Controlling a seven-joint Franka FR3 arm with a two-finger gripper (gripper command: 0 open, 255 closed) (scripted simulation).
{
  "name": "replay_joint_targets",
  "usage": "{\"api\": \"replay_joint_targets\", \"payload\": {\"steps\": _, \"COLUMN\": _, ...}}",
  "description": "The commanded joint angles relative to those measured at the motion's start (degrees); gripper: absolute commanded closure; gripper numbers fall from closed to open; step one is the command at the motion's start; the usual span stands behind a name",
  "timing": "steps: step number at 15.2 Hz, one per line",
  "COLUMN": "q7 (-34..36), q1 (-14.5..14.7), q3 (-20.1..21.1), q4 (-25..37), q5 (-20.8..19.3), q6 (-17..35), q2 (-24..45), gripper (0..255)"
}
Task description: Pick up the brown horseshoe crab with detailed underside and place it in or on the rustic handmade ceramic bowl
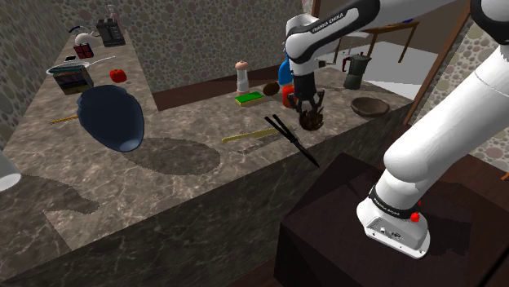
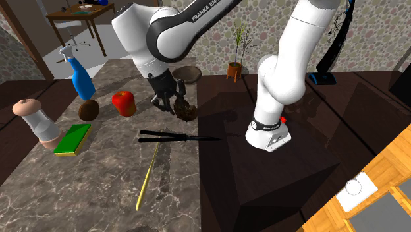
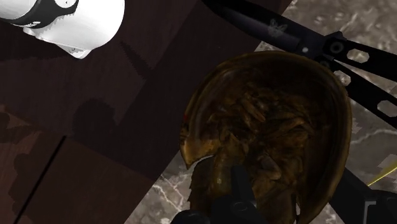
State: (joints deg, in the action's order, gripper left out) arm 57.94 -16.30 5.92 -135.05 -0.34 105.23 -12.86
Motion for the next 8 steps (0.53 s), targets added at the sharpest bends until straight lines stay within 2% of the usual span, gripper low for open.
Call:
{"api": "replay_joint_targets", "payload": {"steps": 1, "q7": 0.1, "q1": 0.1, "q3": 0.1, "q4": 1.1, "q5": 0.1, "q6": -1.7, "q2": -0.6, "gripper": 255}}
{"api": "replay_joint_targets", "payload": {"steps": 8, "q7": -0.2, "q1": 0.1, "q3": -0.1, "q4": 4.9, "q5": 0.2, "q6": -7.3, "q2": -2.4, "gripper": 255}}
